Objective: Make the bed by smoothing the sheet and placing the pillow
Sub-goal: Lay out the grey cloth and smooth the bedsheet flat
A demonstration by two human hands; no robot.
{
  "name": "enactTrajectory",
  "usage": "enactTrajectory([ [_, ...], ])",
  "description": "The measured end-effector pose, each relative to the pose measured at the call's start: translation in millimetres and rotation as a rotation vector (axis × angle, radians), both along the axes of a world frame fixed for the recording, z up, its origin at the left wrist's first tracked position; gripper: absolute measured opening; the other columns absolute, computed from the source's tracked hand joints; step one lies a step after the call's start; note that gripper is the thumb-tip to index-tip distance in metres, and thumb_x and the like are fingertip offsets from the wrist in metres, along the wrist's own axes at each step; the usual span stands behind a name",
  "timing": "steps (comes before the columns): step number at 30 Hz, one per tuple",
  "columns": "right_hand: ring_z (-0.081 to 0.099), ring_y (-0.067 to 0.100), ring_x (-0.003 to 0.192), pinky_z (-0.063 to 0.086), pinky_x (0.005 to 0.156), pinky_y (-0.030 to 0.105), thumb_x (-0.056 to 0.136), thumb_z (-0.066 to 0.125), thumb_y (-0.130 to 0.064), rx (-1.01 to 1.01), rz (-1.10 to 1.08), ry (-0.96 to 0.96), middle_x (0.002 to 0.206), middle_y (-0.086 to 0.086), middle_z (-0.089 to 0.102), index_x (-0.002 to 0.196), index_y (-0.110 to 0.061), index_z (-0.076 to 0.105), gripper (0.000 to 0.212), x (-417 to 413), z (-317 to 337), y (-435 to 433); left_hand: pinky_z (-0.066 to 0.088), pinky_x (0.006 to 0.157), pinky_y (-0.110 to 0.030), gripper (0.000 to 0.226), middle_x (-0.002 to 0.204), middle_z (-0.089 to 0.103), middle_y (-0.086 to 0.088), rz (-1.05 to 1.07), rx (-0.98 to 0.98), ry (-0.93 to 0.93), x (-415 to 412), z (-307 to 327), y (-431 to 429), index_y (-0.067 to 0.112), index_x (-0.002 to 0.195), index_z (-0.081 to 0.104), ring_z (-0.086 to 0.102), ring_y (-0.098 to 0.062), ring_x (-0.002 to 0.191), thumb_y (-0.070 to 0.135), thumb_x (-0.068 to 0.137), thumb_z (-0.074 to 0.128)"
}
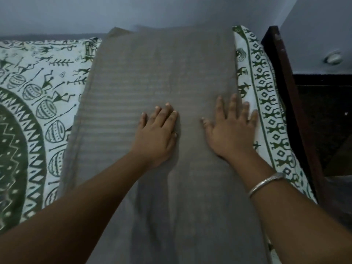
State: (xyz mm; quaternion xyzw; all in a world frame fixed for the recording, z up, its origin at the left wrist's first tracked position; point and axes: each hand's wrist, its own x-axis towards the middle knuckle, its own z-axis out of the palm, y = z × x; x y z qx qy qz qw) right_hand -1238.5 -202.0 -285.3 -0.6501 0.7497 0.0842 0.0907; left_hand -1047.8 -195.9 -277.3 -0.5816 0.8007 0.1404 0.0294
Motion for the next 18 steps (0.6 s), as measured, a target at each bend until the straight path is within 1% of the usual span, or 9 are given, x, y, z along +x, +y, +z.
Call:
enactTrajectory([
  [2, -0.010, 0.042, 0.144, -0.010, 0.113, 0.058, 0.095, 0.015, -0.059, -0.025, -0.026, 0.063, 0.159, 0.019, -0.008, 0.153, -0.013, -0.004, 0.076, 8.6, 8.6, 0.9, 0.002, 0.115, -0.049, 0.083, 0.160, 0.001, -0.003, 0.012, 0.000, -0.037, 13.8, 0.7, 12.9, 0.020, 0.152, 0.012, 0.001, -0.027, 0.147, 0.055, 0.078, -0.001],
  [3, -0.010, 0.041, 0.145, -0.010, 0.113, 0.059, 0.096, 0.019, -0.055, -0.077, 0.018, 0.073, 0.159, 0.020, -0.007, 0.153, -0.010, -0.002, 0.076, 18.7, 14.1, 3.3, 0.002, 0.114, -0.051, 0.082, 0.160, 0.002, -0.004, -0.007, -0.005, -0.046, 18.1, 0.8, 20.0, 0.020, 0.152, 0.012, 0.003, -0.029, 0.146, 0.055, 0.078, 0.000],
  [5, -0.005, 0.036, 0.146, -0.008, 0.114, 0.055, 0.096, 0.030, -0.049, -0.149, 0.214, -0.008, 0.159, 0.018, -0.002, 0.152, -0.006, 0.003, 0.075, 46.7, 16.5, 14.7, 0.006, 0.113, -0.055, 0.078, 0.159, 0.011, -0.006, -0.053, -0.026, -0.031, 23.7, 0.6, 33.8, 0.017, 0.151, 0.019, 0.011, -0.033, 0.145, 0.052, 0.082, 0.007],
  [6, -0.001, 0.034, 0.147, -0.004, 0.115, 0.052, 0.096, 0.032, -0.048, -0.133, 0.326, -0.076, 0.160, 0.016, 0.000, 0.152, -0.007, 0.005, 0.075, 60.9, 11.5, 23.5, 0.008, 0.112, -0.057, 0.076, 0.158, 0.016, -0.007, -0.056, -0.024, -0.015, 27.4, -0.5, 39.6, 0.014, 0.150, 0.023, 0.016, -0.033, 0.144, 0.050, 0.083, 0.012],
  [8, 0.008, 0.033, 0.147, 0.004, 0.117, 0.049, 0.091, 0.026, -0.053, -0.090, 0.439, -0.155, 0.160, 0.014, 0.009, 0.153, -0.011, 0.014, 0.075, 79.9, -2.5, 39.2, 0.012, 0.110, -0.060, 0.075, 0.156, 0.022, -0.007, -0.046, -0.019, -0.029, 40.9, -5.2, 50.4, 0.012, 0.147, 0.030, 0.022, -0.033, 0.143, 0.051, 0.085, 0.019],
  [10, 0.015, 0.036, 0.145, 0.010, 0.116, 0.050, 0.084, 0.023, -0.061, -0.116, 0.338, -0.143, 0.158, 0.015, 0.019, 0.151, -0.015, 0.023, 0.081, 81.5, -11.3, 43.1, 0.013, 0.108, -0.062, 0.077, 0.155, 0.025, -0.005, -0.017, -0.038, -0.095, 61.8, -10.6, 60.2, 0.013, 0.147, 0.031, 0.024, -0.032, 0.142, 0.059, 0.086, 0.023],
  [12, 0.013, 0.039, 0.145, 0.008, 0.115, 0.053, 0.085, 0.021, -0.065, -0.119, 0.228, -0.087, 0.158, 0.016, 0.016, 0.152, -0.018, 0.020, 0.082, 79.7, -14.2, 44.6, 0.008, 0.110, -0.061, 0.080, 0.157, 0.020, -0.002, 0.050, -0.043, -0.138, 85.8, -12.8, 72.1, 0.018, 0.149, 0.025, 0.017, -0.031, 0.144, 0.066, 0.086, 0.020],
  [15, 0.002, 0.042, 0.145, 0.003, 0.114, 0.059, 0.092, 0.018, -0.061, -0.060, 0.114, -0.009, 0.160, 0.014, 0.004, 0.153, -0.020, 0.009, 0.074, 87.6, -9.8, 46.8, -0.001, 0.113, -0.057, 0.078, 0.159, 0.011, 0.001, 0.116, -0.065, -0.132, 110.9, -13.9, 91.5, 0.023, 0.151, 0.015, 0.006, -0.029, 0.146, 0.066, 0.086, 0.016],
  [18, 0.003, 0.046, 0.143, 0.000, 0.111, 0.066, 0.095, 0.025, -0.052, -0.032, -0.015, 0.032, 0.159, 0.018, 0.004, 0.153, -0.014, 0.010, 0.071, 108.3, 0.1, 60.9, 0.005, 0.113, -0.057, 0.073, 0.158, 0.018, -0.002, 0.141, -0.102, -0.107, 117.4, -17.4, 106.6, 0.020, 0.150, 0.022, 0.014, -0.032, 0.145, 0.061, 0.089, 0.020],
])
